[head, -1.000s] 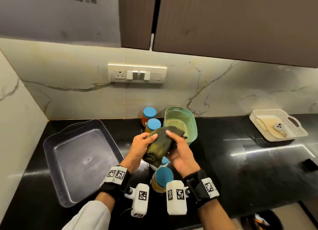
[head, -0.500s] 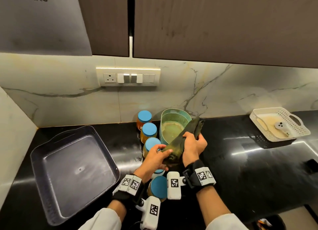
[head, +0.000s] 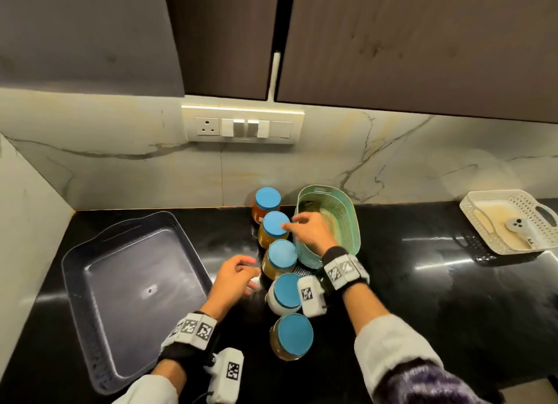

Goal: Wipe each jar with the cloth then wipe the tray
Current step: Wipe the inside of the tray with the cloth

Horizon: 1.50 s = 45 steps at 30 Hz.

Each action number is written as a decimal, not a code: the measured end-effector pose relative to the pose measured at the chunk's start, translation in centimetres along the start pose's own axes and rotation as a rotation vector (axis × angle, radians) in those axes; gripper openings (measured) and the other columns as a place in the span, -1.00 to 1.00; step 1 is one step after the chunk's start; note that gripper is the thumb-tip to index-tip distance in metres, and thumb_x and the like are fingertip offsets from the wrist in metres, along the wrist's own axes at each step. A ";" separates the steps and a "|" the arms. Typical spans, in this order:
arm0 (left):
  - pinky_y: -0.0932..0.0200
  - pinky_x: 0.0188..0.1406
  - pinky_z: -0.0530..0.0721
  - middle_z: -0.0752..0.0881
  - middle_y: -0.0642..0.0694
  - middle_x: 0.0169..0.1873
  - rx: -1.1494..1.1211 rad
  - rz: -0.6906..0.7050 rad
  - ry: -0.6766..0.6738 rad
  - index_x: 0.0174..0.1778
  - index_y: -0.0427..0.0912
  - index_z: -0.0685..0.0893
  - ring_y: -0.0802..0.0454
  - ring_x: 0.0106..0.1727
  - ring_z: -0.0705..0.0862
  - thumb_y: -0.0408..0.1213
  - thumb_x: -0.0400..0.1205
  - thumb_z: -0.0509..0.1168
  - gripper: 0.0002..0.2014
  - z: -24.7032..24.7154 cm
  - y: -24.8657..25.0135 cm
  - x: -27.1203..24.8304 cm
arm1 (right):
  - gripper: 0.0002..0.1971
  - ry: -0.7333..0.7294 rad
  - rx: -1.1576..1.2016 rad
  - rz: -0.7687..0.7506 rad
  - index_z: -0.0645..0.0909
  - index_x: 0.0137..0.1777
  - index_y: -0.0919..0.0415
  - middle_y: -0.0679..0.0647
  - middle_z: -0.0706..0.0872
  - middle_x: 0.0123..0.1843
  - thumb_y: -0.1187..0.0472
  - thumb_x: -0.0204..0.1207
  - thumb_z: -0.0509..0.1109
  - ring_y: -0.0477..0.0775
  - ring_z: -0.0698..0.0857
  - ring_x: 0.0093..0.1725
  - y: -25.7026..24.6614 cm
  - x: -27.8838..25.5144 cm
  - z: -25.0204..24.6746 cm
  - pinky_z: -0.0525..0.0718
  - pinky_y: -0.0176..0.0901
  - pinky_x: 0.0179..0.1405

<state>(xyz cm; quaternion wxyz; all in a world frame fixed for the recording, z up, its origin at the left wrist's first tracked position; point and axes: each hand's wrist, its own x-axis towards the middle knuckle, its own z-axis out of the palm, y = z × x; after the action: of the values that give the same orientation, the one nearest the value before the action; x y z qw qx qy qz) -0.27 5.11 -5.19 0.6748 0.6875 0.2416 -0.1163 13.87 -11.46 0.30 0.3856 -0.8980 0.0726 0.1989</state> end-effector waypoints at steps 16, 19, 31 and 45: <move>-0.07 0.27 0.61 0.85 -0.14 0.08 0.929 0.012 0.276 0.10 -0.06 0.81 -0.28 0.23 0.76 -0.23 0.58 0.43 -0.81 -21.6 -7.4 -2.5 | -0.62 -0.130 -0.351 -0.121 0.55 0.19 0.05 0.11 0.67 0.24 0.00 0.40 0.46 0.31 0.71 0.24 0.1 -17.3 21.2 0.65 0.08 0.22; -0.01 0.29 0.61 0.86 -0.09 0.10 1.023 -0.019 0.242 0.11 -0.03 0.81 -0.24 0.24 0.76 -0.10 0.48 0.36 -0.70 -24.5 -9.3 -3.2 | -0.70 -0.131 -0.278 -0.106 0.50 0.13 0.03 0.12 0.59 0.24 0.15 0.44 0.46 0.34 0.71 0.19 0.9 -18.0 23.1 0.64 0.06 0.18; 0.03 0.24 0.48 0.83 0.07 -0.12 0.942 0.316 0.121 -0.05 -0.02 0.81 -0.05 0.02 0.76 0.22 0.37 0.25 -0.53 -25.4 -12.4 -6.8 | -0.55 0.283 -0.152 -0.262 0.66 0.37 0.03 0.09 0.77 0.37 0.08 0.47 0.50 0.14 0.73 0.34 -1.4 -13.2 20.1 0.69 0.05 0.36; 0.11 0.09 0.62 0.86 0.02 -0.12 0.900 0.282 0.246 -0.13 0.01 0.87 0.01 -0.01 0.79 0.17 0.50 0.59 -0.70 -25.4 -12.2 -6.0 | -0.50 0.067 0.210 0.022 0.66 0.38 0.08 -0.10 0.81 -0.01 0.27 0.40 0.48 -0.09 0.81 -0.10 -0.1 -17.6 26.0 0.79 -0.04 0.18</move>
<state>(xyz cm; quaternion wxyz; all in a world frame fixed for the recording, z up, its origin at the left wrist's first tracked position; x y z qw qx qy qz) -15.64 28.69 -11.35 0.2861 0.9458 0.1497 -0.0346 -10.00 6.93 -8.58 0.4725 -0.8581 0.1158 0.1642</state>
